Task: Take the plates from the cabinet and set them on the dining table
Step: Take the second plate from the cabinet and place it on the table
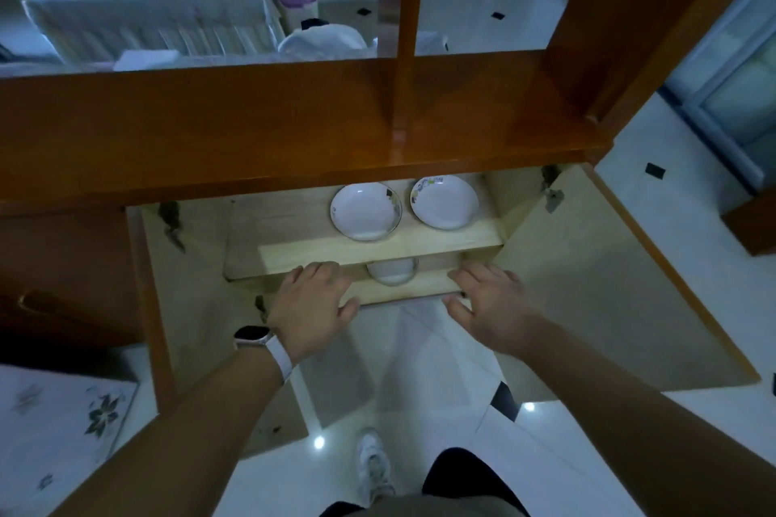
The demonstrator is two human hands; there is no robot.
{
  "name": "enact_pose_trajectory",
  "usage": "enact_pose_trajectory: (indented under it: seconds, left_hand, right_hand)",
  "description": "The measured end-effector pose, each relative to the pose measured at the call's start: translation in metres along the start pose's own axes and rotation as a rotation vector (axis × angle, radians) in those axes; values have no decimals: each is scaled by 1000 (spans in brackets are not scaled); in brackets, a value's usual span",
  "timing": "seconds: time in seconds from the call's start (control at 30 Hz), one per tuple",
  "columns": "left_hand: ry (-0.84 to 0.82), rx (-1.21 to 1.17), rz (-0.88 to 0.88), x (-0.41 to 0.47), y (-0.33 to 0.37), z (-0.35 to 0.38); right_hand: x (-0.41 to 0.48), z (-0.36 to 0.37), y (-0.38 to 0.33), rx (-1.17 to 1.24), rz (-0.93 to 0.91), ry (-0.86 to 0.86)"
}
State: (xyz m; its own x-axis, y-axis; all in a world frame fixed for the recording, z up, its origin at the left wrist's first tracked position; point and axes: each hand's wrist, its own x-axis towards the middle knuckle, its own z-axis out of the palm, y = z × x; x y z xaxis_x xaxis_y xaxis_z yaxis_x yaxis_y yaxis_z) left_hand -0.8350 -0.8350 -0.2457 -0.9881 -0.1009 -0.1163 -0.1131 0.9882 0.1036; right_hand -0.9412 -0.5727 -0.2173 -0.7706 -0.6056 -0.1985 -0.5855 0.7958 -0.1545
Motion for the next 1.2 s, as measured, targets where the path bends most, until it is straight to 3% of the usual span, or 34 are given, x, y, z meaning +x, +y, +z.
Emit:
enact_pose_trajectory:
  seconds: [0.27,0.43,0.6,0.73,0.83,1.1,1.2]
  left_hand:
    - [-226,-161,-165,56,-28,45]
    - [-255,-203,-246,87,-39,89]
    - [-242,-516,-479,135,-50,143]
    - [-138,-978,-746,178,-61,176]
    - [-32,-1087,-856,207,-74,200]
    - [16,-1278,-836,262,-104,236]
    - [61,-1335,-788,276,-108,241]
  right_hand:
    - [66,29,3,-10,-73,-83]
    - [111,71,14,-27,-179,-133]
    - [164,119,26,42,-191,-127]
    - [210,161,36,330,-15,-143]
    - [241,186,42,603,188,-157]
    - [315,233,50,1138,509,-166]
    - [336,234,52,1266,526,-172]
